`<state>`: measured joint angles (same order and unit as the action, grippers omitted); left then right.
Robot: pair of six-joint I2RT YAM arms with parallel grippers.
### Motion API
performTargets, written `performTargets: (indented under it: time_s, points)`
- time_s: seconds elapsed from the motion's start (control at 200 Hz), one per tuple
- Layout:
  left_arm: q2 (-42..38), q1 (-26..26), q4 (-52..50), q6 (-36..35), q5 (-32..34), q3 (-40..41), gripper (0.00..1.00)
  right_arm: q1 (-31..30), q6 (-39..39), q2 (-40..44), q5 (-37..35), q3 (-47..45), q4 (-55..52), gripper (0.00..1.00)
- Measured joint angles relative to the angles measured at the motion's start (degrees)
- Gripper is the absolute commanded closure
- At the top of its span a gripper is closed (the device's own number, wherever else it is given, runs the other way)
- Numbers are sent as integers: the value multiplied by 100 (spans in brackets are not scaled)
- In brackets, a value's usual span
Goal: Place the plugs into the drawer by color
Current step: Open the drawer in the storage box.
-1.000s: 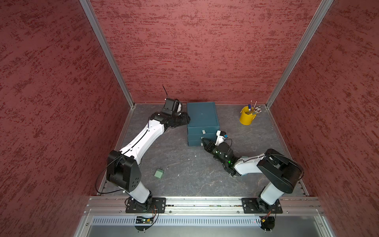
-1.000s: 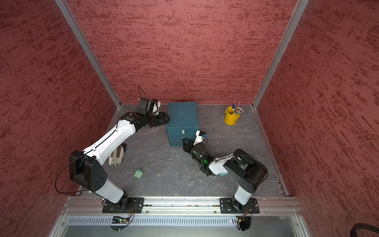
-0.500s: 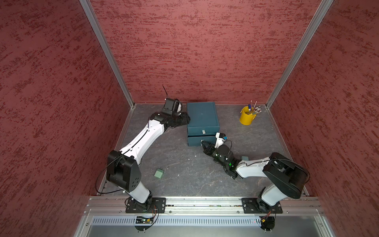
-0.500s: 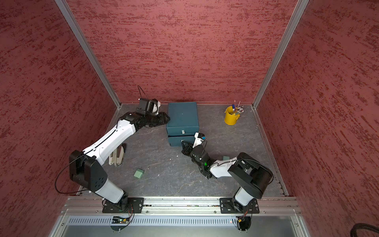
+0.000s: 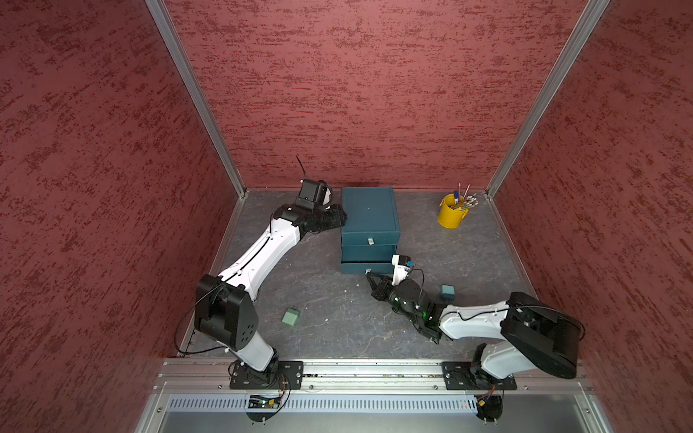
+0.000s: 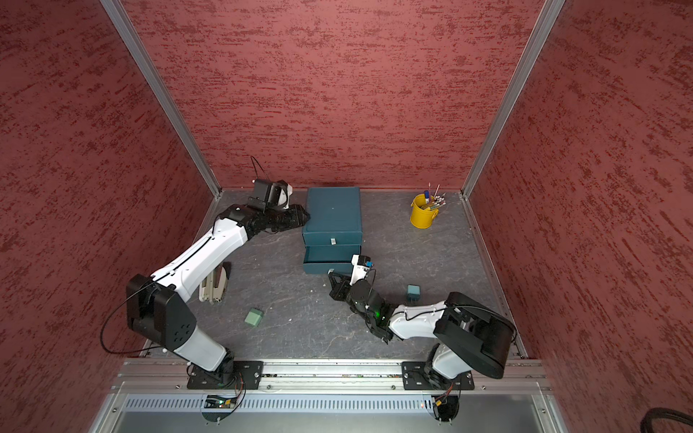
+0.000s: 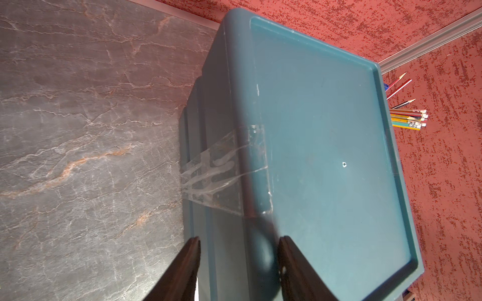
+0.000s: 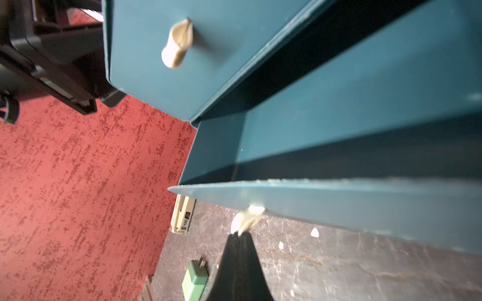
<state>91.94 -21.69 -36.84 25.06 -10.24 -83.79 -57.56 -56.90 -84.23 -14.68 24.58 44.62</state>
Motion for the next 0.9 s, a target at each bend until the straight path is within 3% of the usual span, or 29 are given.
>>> performTargets:
  time_s: [0.431, 0.776, 0.897]
  points:
    - [0, 0, 0, 13, 0, 0, 49, -487, 59, 1071, -262, -168, -1071, 100]
    - [0, -11, -2, 20, 2, 0, 48, -535, 101, 1062, -289, -127, -1716, 100]
    - [-13, -17, -15, 26, 2, 0, 48, -540, 166, 1032, -289, 96, -2094, 57]
